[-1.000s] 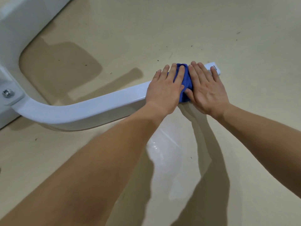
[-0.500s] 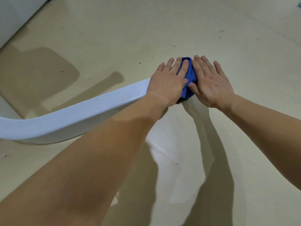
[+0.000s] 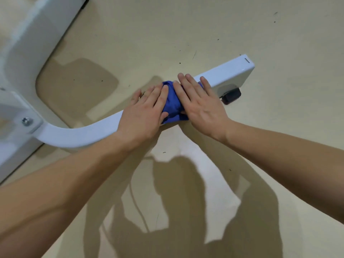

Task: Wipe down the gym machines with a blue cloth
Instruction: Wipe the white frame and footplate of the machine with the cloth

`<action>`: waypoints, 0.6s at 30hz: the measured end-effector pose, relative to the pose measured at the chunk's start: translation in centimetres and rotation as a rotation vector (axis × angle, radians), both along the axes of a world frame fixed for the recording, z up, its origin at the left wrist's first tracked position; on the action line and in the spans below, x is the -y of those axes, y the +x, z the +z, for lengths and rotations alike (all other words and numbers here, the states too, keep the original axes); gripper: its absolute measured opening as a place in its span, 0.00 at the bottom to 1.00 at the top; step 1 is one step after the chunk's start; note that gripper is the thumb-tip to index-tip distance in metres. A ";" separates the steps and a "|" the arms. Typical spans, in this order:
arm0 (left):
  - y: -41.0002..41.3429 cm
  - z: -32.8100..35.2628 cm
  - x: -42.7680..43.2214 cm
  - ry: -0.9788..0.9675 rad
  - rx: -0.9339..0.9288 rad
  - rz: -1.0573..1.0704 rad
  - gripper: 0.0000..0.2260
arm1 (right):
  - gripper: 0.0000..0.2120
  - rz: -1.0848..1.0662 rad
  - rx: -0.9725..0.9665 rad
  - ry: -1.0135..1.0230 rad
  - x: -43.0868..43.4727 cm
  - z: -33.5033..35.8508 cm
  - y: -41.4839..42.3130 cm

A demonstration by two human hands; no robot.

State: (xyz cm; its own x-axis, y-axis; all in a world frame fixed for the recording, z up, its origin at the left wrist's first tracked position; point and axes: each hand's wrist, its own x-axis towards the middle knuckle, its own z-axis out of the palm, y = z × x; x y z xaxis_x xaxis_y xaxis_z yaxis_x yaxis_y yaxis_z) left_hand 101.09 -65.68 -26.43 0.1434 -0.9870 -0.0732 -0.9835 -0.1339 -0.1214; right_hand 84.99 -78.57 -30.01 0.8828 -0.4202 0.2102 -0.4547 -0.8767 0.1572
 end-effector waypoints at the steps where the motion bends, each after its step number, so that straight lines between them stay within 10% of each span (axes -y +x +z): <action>1: -0.1 0.0 0.4 0.003 0.008 -0.019 0.28 | 0.27 0.001 -0.009 -0.018 0.7 0.0 -0.7; 9: -3.0 2.2 9.3 -0.013 -0.136 -0.222 0.26 | 0.37 -0.677 0.481 0.429 0.0 0.2 -3.9; 14: -3.8 1.2 8.2 -0.163 -0.439 -0.165 0.20 | 0.33 -0.661 0.862 0.914 -2.9 -0.4 -0.1; 18: -3.7 1.2 10.6 0.012 -0.448 -0.213 0.23 | 0.33 -0.762 0.929 0.859 -0.6 -0.9 0.9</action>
State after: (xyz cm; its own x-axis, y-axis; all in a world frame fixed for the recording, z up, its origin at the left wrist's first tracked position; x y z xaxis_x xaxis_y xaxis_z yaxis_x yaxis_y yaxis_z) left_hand 97.35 -76.31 -25.22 -0.1098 -0.9896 -0.0933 -0.9447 0.0747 0.3192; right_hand 85.93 -78.02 -30.93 0.0880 -0.9960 0.0160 -0.4826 -0.0567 -0.8740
